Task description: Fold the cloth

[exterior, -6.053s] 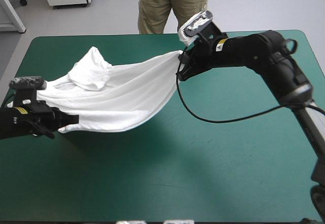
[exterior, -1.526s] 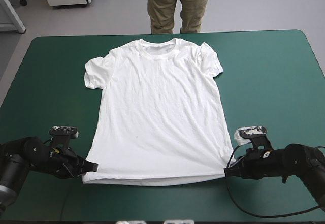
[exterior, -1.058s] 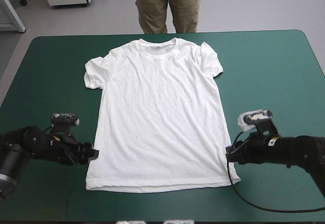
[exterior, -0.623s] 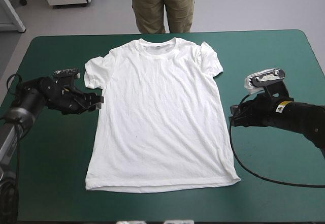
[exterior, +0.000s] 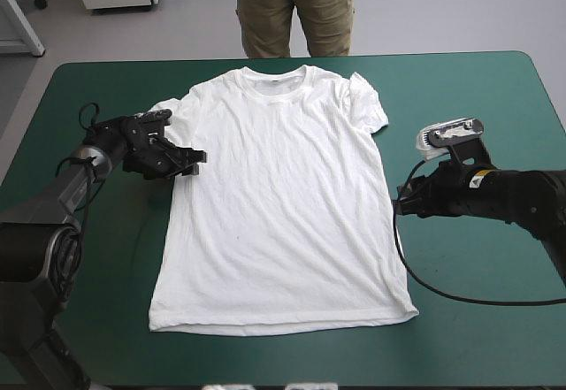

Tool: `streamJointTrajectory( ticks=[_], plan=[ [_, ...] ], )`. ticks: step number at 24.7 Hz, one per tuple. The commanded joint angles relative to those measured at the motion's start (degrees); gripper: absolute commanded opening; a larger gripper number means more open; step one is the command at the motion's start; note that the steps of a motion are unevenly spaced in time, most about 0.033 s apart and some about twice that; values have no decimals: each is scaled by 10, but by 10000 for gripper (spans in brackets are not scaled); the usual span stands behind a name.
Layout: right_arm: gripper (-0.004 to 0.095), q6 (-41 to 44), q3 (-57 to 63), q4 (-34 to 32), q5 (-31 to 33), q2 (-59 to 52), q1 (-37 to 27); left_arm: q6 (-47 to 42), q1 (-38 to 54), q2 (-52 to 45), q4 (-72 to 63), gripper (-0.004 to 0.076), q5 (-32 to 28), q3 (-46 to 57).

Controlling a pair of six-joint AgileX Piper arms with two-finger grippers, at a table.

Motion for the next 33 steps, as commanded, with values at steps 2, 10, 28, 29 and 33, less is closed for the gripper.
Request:
streamJointTrajectory(
  ticks=[2,10,28,29,33],
  plan=[
    [414,-1,-20,1,-26,-9,1,-7,-12,11,-12,426,-28,-15],
    [414,11,-20,-19,-29,-9,1,-5,-12,20,-7,-9,-11,-15],
    [567,16,-267,-69,-57,376,1,-5,-12,18,27,-9,30,-15],
    [567,14,-283,-69,-57,395,1,-5,-12,18,27,-9,30,-15],
    [567,12,-330,-69,-57,460,1,-3,-12,18,27,-9,29,-15]
  ],
)
